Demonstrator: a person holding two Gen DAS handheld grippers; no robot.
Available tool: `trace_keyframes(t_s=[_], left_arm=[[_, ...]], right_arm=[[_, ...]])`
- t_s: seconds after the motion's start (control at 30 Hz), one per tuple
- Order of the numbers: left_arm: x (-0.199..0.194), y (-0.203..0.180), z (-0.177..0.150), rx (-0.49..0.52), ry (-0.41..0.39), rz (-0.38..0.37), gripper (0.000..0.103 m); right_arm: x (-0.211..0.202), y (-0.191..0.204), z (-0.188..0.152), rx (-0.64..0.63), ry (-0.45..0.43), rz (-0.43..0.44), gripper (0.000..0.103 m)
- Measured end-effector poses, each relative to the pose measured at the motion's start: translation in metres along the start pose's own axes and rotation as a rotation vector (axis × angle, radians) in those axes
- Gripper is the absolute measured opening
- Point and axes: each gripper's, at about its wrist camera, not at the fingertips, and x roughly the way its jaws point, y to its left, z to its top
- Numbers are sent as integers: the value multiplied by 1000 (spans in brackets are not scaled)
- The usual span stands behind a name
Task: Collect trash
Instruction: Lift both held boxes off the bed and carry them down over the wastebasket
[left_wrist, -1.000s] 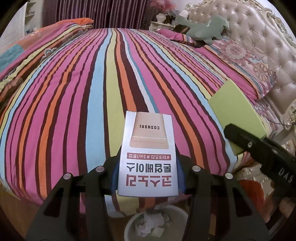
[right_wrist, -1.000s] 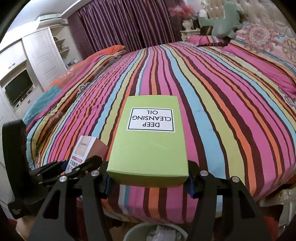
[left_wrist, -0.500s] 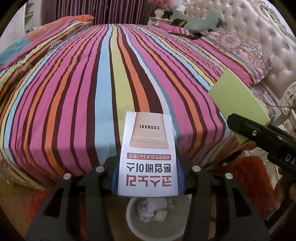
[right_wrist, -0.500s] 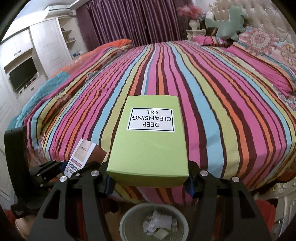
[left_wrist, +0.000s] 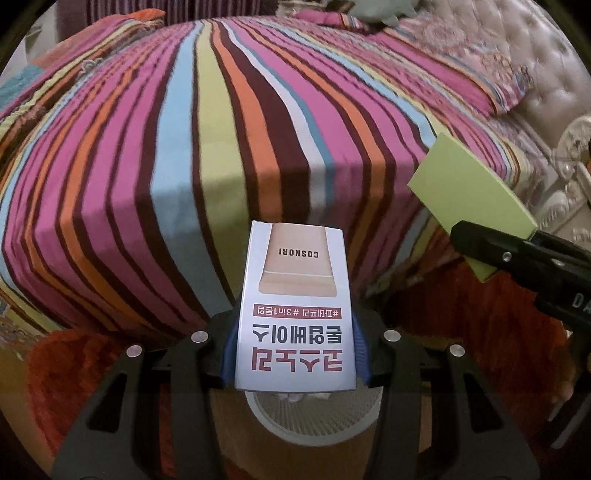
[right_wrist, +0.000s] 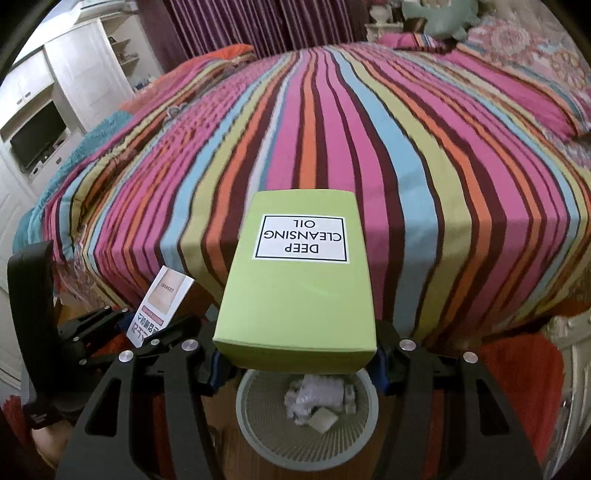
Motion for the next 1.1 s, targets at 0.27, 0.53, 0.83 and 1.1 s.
trace_keyframes(t_s=[0.27,0.53,0.83,1.1], left_arm=[[19,-16,-10,62,97,7,48],[51,-22,-19,90,245,23,48],[103,-24,-32,90,471,28,48],[135,-22,-44,62,609,24,48]], right_arm=[[23,-11,-24,52,183,-9,56],[51,-19,-38,120,349,18,56],[94,-32,-60,260,587,52,56],[118,-39,-78,316,733,49,56]])
